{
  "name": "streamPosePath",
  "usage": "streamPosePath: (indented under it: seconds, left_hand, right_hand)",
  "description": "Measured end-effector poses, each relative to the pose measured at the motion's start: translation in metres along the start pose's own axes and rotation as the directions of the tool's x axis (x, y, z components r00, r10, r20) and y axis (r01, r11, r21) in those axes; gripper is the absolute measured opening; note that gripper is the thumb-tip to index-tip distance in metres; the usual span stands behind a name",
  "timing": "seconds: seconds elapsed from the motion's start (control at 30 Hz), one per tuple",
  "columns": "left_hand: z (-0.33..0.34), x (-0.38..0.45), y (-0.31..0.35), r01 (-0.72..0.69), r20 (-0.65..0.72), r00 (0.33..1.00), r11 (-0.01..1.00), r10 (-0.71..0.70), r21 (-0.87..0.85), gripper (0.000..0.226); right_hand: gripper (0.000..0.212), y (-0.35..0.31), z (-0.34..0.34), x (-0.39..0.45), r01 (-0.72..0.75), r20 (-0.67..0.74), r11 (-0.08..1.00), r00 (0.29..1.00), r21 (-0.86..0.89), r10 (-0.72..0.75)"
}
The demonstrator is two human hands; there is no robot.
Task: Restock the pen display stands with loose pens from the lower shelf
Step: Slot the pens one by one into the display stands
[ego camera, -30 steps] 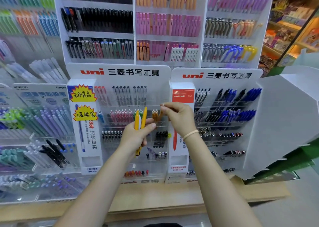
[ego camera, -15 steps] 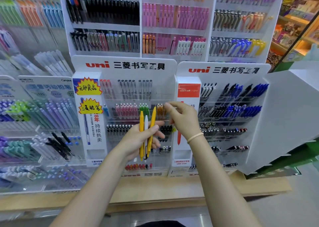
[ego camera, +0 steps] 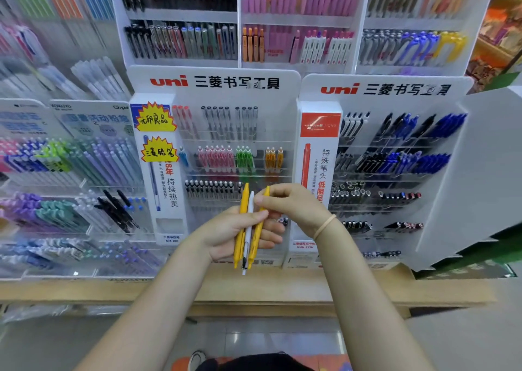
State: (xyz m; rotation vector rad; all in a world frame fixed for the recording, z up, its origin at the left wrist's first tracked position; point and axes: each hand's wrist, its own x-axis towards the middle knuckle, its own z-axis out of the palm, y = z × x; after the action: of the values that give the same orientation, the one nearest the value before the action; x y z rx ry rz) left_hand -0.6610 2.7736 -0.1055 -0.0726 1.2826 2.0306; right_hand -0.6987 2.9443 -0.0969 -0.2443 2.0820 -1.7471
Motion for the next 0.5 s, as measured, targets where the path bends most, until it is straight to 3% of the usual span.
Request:
streamPosePath:
  seconds: [0.13,0.2,0.33,0.5]
  left_hand:
    - [0.009,0.004,-0.012,0.007,-0.035,0.999,0.999,-0.005,0.04,0.029]
    - [0.014,0.006,-0.017,0.012,-0.043,0.999,0.998,-0.01,0.054,0.029]
    - [0.028,0.01,-0.024,0.005,-0.05,0.999,0.996,-0.001,0.084,0.029]
    - [0.036,0.012,-0.028,-0.021,-0.092,0.995,0.995,0.03,0.095,0.035]
  right_hand:
    - [0.025,0.009,-0.006,-0.005,-0.013,-0.003,0.997,1.0,0.08,0.013]
    - [0.023,0.011,-0.013,-0.006,-0.011,-0.055,0.998,0.998,0.054,0.014]
    - [0.014,0.01,-0.024,-0.015,0.019,-0.007,0.999,1.0,0.034,-0.018]
    - [0.007,0.011,-0.033,-0.024,0.191,-0.297,0.969,0.945,0.158,-0.137]
